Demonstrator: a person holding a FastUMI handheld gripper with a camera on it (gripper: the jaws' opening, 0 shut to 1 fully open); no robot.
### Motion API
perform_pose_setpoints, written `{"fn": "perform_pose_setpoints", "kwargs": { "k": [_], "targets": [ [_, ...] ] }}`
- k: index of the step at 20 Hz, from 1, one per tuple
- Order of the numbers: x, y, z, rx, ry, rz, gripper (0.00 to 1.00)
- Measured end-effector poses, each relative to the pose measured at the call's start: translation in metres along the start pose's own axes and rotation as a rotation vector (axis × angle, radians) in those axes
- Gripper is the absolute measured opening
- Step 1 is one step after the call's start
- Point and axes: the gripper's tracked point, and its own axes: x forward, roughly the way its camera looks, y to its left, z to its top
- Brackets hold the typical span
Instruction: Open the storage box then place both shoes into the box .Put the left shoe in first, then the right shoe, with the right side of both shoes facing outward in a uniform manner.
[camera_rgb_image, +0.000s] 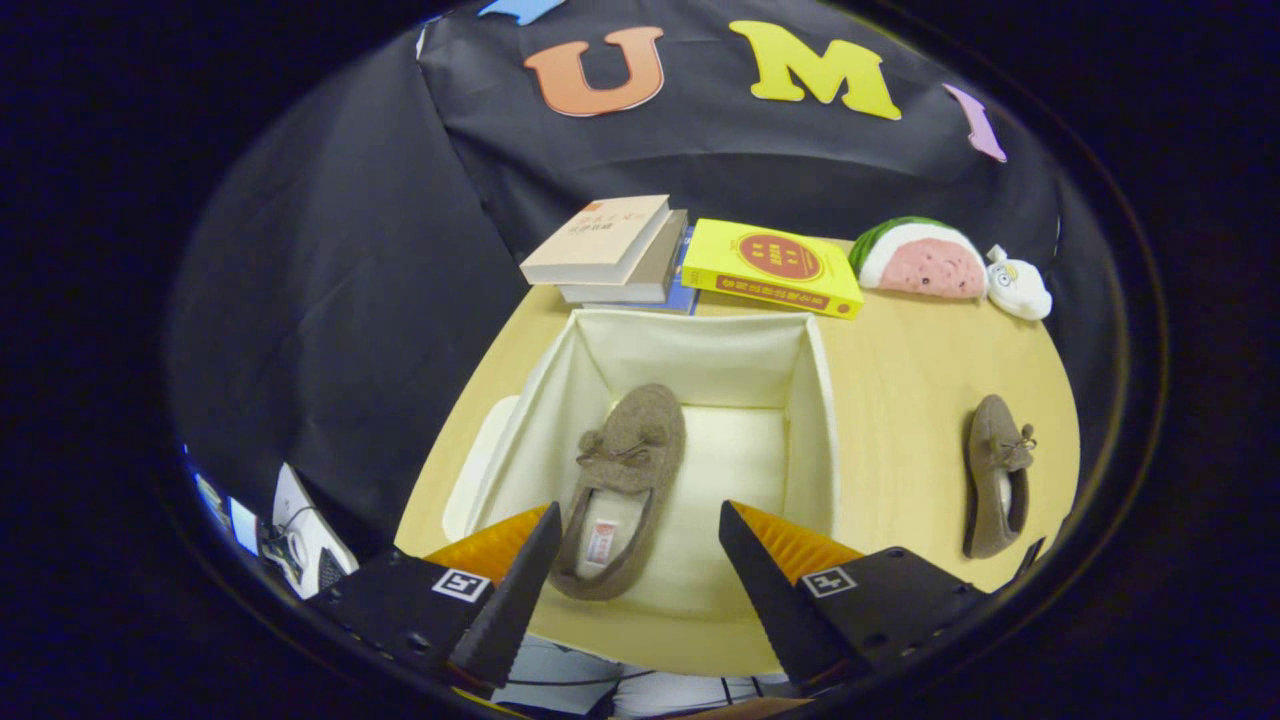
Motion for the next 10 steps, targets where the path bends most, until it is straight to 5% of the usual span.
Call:
{"fn": "perform_pose_setpoints", "kwargs": {
  "k": [10],
  "targets": [
    [-0.054, -0.127, -0.002, 0.073, -0.082, -0.119, 0.96]
  ]
}}
